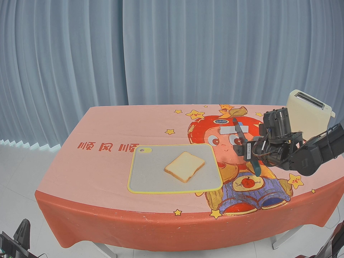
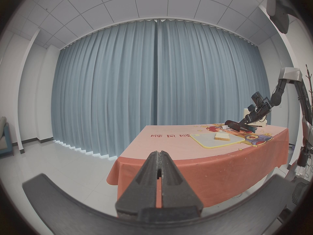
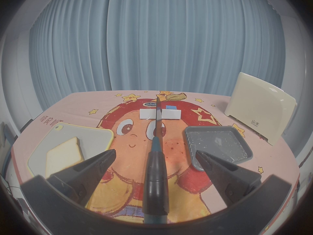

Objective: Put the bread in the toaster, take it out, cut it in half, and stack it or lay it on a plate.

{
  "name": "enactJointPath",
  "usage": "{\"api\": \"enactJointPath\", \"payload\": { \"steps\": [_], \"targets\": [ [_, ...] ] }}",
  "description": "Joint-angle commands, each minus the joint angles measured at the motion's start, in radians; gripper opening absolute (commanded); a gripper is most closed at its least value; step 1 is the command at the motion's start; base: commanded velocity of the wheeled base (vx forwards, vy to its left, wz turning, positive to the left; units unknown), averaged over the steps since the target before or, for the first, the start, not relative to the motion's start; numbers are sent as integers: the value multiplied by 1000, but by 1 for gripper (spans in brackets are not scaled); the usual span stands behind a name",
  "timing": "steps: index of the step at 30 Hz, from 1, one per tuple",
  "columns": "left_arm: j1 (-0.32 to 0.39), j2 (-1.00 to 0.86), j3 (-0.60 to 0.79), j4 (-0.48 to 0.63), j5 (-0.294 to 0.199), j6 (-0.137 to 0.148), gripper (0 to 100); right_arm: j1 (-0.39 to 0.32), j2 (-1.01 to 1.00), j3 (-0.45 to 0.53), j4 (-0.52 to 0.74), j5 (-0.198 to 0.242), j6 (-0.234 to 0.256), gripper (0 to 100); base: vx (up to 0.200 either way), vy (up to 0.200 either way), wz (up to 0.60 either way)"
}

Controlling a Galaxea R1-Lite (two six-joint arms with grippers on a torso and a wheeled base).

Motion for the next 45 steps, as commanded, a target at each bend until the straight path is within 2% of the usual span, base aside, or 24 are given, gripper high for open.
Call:
{"api": "enactJointPath", "payload": {
  "steps": [1, 36, 37, 45],
  "targets": [
    [0, -4, 18, 0, 0, 0, 0, 4, 13, 2, -1, -1, 1, 100, 0, 0, 0],
    [0, -4, 18, 0, 1, -1, 0, 2, 42, 8, -2, -11, 1, 100, 0, 0, 0],
    [0, -4, 18, 0, 0, -1, 0, 2, 42, 8, -1, -13, 1, 0, 0, 0, 0],
    [0, -4, 18, 0, 0, 0, 0, 7, 42, 14, -2, -13, 2, 0, 0, 0, 0]
  ]
}}
